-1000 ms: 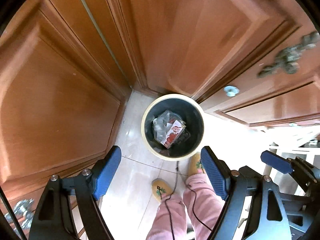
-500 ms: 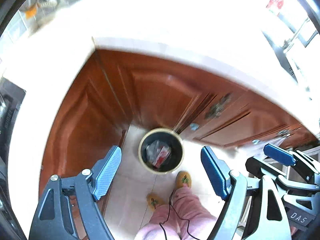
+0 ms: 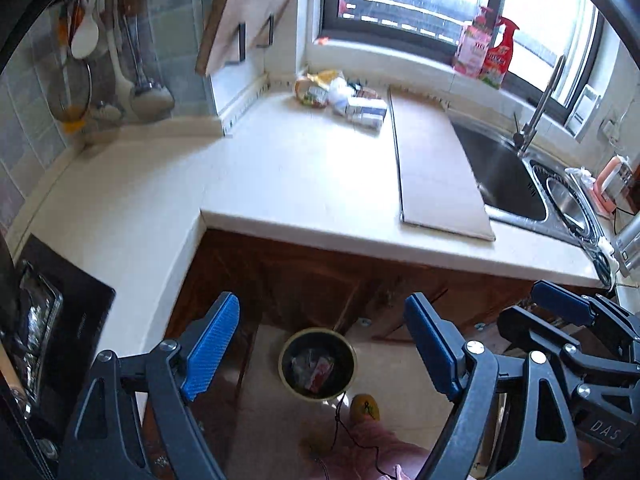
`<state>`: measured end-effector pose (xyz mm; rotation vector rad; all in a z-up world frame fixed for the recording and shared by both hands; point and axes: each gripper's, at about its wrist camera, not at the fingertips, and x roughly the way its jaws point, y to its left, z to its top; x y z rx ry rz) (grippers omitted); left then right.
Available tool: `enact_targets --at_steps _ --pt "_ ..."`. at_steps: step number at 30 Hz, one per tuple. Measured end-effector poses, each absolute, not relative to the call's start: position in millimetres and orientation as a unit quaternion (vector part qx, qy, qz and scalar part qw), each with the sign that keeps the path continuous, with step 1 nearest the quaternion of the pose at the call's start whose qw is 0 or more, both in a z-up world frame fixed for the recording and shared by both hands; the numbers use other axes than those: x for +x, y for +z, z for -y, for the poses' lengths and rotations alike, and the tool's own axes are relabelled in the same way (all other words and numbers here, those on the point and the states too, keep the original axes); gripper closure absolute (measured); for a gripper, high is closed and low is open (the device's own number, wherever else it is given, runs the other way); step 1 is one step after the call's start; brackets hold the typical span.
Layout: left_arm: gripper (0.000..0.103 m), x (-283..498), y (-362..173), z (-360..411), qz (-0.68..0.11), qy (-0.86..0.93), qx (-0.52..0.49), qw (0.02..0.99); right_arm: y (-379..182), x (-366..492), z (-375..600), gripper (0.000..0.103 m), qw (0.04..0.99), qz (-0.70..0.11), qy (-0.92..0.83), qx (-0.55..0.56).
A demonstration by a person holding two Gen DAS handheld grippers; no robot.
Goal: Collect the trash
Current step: 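Raise both tools back toward the counter items, then grasp the small white dropper bottle with the left tool while the right tool grasps the white box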
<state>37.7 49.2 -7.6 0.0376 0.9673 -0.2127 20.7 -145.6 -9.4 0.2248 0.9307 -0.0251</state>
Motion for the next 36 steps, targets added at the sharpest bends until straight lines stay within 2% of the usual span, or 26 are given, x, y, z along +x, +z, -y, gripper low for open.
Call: enact_targets --at_steps 9,14,21,26,34,36 --pt "0.012 66.1 54.3 -56.3 -0.417 -0.086 0.005 0.905 51.1 54.2 160.8 0.043 0.914 -0.395 -0.01 0.086" --pt "0.012 100.4 62.1 -44.3 -0.414 -0.08 -0.012 0.907 72.2 88.0 185.9 0.043 0.926 -0.373 -0.019 0.061" --pt "0.012 183.0 64.8 1.4 -0.42 -0.06 -0.04 0.905 71.1 169.7 258.9 0.043 0.915 -0.398 -0.001 0.061" --pt "0.012 257.3 51.2 43.5 -0.445 -0.042 -0.05 0.893 58.3 242.4 316.1 0.05 0.899 -0.433 0.017 0.063" --pt "0.013 378.0 -7.9 88.7 -0.504 0.001 -0.075 0.86 20.3 349.5 380.0 0.052 0.873 -0.483 0.038 0.054" --pt "0.016 400.6 -26.2 92.2 -0.521 0.008 -0.09 0.849 7.0 373.3 389.3 0.052 0.867 -0.493 0.048 0.054"
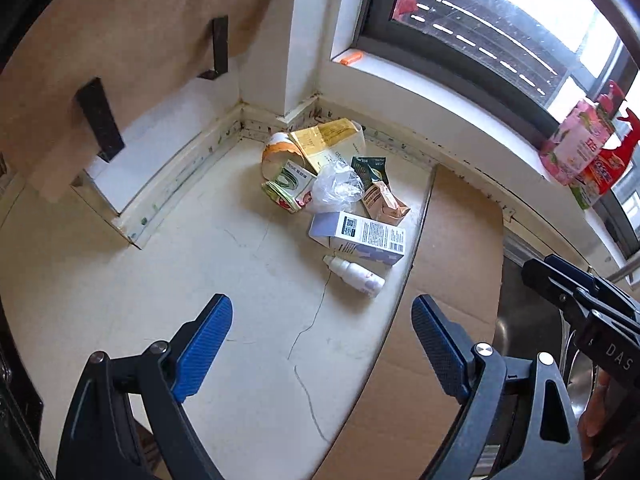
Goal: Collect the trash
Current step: 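Grasp the small white dropper bottle with the left tool while the right tool grasps the white box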
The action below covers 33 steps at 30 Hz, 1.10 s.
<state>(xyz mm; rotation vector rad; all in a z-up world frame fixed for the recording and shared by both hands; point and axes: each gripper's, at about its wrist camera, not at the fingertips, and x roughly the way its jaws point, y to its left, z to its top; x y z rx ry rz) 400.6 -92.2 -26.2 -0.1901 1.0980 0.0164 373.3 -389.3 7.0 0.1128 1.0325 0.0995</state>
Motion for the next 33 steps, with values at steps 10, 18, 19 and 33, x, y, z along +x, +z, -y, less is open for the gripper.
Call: enact_targets --at_steps 10,18,19,33 --pt "0.037 472.4 -122.5 119.3 -0.61 0.023 -0.174 0.773 -62.4 444.0 416.2 0.055 0.839 -0.531 0.074 0.093" --pt "0.06 482.3 -170.4 122.2 -0.646 0.058 -0.22 0.729 -87.0 461.8 419.5 0.055 0.829 -0.541 0.095 0.101" --pt "0.064 481.5 -168.9 122.9 -0.64 0.062 -0.217 0.734 -88.8 462.7 419.7 0.055 0.829 -0.542 0.098 0.1" --pt "0.08 450.2 -165.8 78.3 -0.615 0.11 -0.192 0.757 -103.4 470.8 372.6 0.054 0.818 -0.542 0.192 0.029"
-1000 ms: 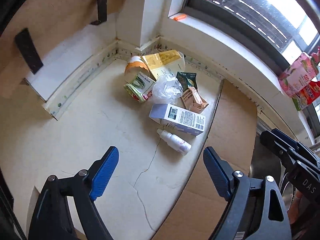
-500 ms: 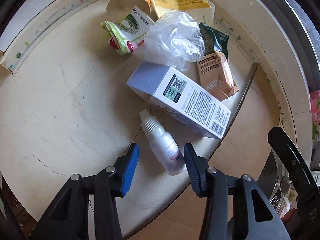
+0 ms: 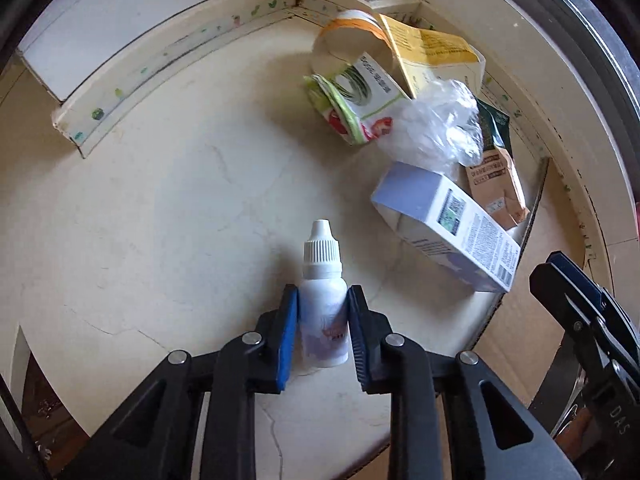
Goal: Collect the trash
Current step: 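Grasp the small white dropper bottle with the left tool while the right tool grasps the white box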
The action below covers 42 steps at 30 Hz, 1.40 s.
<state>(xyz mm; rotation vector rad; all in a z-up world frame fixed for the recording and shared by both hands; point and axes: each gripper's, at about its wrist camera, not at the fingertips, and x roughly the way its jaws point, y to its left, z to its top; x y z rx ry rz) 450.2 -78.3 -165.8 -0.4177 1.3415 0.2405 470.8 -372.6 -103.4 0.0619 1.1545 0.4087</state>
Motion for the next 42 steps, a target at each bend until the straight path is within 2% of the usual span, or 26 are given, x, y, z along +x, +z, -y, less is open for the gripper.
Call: enact_targets --at_steps 6,8,26,30,33,37,42 --pt "0.08 436.6 -155.5 47.3 -0.596 0.144 -0.193 0.766 -121.2 476.8 355.5 0.053 0.812 -0.545 0.206 -0.004" --pt "0.08 431.8 -153.2 40.8 -0.592 0.154 -0.19 0.768 -124.2 477.7 352.0 0.048 0.816 -0.539 0.209 -0.013" --pt "0.08 421.2 -143.4 8.0 -0.581 0.173 -0.206 0.768 -140.2 473.4 308.5 0.047 0.805 -0.522 0.253 -0.125" --pt "0.08 412.4 -134.7 -2.6 -0.573 0.177 -0.209 0.772 -137.2 478.2 304.5 0.046 0.809 -0.514 0.261 -0.115" --pt "0.08 410.4 -131.6 -7.8 -0.569 0.18 -0.208 0.775 -138.6 485.7 302.4 0.038 0.805 -0.52 0.268 -0.098" --pt "0.08 408.1 -130.9 -14.7 -0.568 0.183 -0.211 0.774 -146.2 492.3 300.4 0.038 0.781 -0.547 0.29 -0.083" --pt "0.08 405.6 -134.4 -17.2 -0.571 0.185 -0.205 0.773 -149.6 482.7 286.8 0.038 0.779 -0.538 0.284 -0.151"
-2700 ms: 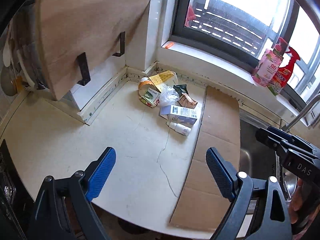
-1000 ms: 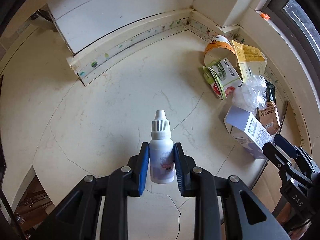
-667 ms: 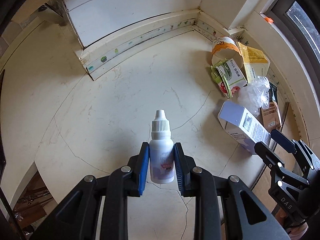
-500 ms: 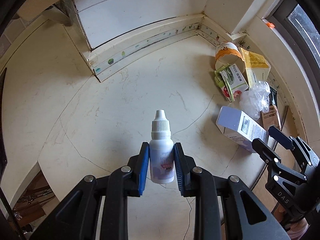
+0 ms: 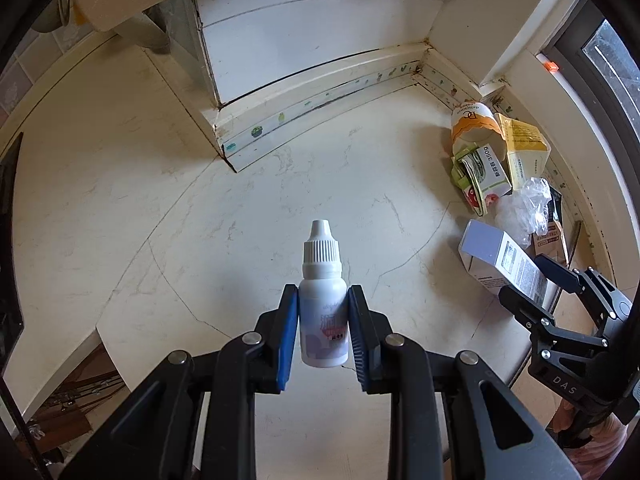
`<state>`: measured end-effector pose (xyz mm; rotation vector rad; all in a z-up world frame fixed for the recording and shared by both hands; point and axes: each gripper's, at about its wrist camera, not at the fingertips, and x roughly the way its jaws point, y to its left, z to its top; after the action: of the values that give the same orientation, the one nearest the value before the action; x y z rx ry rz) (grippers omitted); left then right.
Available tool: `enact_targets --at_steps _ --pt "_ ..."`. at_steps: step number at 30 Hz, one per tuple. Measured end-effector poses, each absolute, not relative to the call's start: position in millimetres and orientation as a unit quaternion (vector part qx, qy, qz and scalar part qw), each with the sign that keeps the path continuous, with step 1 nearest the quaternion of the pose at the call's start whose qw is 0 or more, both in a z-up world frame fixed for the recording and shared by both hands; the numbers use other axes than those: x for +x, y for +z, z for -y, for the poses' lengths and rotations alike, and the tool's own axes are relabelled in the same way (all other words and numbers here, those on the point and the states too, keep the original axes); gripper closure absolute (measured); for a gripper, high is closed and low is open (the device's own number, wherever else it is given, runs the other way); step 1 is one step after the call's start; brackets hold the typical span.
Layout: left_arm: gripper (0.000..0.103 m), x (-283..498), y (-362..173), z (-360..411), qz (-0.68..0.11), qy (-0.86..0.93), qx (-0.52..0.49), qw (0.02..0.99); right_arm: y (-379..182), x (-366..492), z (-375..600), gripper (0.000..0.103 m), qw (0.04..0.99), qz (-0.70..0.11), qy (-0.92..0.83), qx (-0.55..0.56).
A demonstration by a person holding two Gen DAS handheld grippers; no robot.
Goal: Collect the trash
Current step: 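Grasp the small white dropper bottle with the left tool while the right tool grasps the white box, then lower dropper bottle and white box into the bin and open both tools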
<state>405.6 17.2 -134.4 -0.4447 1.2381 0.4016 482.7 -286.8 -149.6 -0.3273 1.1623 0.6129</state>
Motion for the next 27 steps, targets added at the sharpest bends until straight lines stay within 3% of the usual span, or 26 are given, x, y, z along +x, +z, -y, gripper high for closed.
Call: enact_targets --at_steps 4,8,11,18,27 --pt "0.08 403.0 -136.5 -17.8 -0.574 0.182 -0.201 0.773 -153.3 474.6 279.8 0.038 0.783 -0.528 0.267 -0.192" --pt "0.08 397.3 -135.5 -18.5 -0.574 0.176 -0.199 0.775 -153.4 463.4 275.6 0.06 0.785 -0.517 0.258 -0.224" --pt "0.08 390.2 -132.9 -19.9 -0.573 0.17 -0.196 0.777 -152.1 456.2 274.8 0.064 0.78 -0.527 0.257 -0.22" --pt "0.08 364.6 -117.9 -26.5 -0.567 0.15 -0.19 0.787 -140.6 428.4 275.6 0.067 0.786 -0.554 0.233 -0.143" --pt "0.08 303.7 -84.7 -33.7 -0.564 0.092 -0.161 0.805 -77.3 346.9 268.6 0.067 0.809 -0.545 0.218 -0.032"
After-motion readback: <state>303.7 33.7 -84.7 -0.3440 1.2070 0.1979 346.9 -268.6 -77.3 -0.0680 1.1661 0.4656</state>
